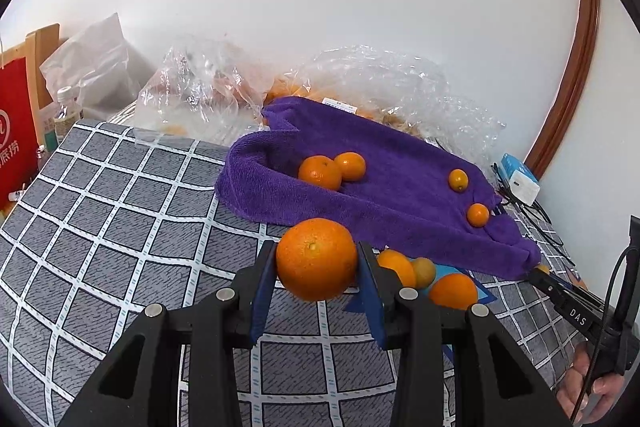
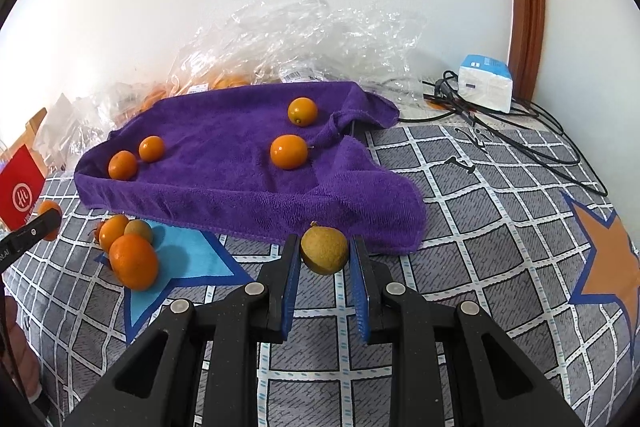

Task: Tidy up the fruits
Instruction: 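Lift and carry the yellow-green fruit and large orange with both grippers over the purple towel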

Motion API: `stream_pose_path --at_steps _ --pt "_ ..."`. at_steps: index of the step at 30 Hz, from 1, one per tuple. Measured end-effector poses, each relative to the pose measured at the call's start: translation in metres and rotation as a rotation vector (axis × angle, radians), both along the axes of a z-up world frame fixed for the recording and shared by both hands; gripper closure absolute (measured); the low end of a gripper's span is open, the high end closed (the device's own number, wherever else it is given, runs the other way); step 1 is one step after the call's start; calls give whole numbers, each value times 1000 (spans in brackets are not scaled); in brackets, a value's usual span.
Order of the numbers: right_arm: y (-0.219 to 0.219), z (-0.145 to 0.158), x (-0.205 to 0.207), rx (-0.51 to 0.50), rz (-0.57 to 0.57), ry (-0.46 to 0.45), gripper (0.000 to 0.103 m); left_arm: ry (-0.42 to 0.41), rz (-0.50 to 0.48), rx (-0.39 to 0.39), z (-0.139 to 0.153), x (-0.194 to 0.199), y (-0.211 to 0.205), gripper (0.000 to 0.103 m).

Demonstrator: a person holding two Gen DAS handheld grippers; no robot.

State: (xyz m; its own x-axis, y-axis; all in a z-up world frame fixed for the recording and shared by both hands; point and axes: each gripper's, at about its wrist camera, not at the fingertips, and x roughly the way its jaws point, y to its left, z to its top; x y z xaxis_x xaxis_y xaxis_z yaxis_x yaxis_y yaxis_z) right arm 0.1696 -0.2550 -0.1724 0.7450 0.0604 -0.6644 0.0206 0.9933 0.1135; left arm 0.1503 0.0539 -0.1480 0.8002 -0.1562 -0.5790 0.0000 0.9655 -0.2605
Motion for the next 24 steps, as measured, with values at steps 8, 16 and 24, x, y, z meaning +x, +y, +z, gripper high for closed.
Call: stream_pose_path --at_steps 8,16,24 --pt "3 4 -4 -15 12 -29 79 -12 10 -2 2 -1 2 66" --pt "1 6 -5 9 29 -41 79 -23 31 -9 8 -5 8 66" --pt "-2 28 -2 15 21 -58 79 -50 31 42 31 -2 14 66"
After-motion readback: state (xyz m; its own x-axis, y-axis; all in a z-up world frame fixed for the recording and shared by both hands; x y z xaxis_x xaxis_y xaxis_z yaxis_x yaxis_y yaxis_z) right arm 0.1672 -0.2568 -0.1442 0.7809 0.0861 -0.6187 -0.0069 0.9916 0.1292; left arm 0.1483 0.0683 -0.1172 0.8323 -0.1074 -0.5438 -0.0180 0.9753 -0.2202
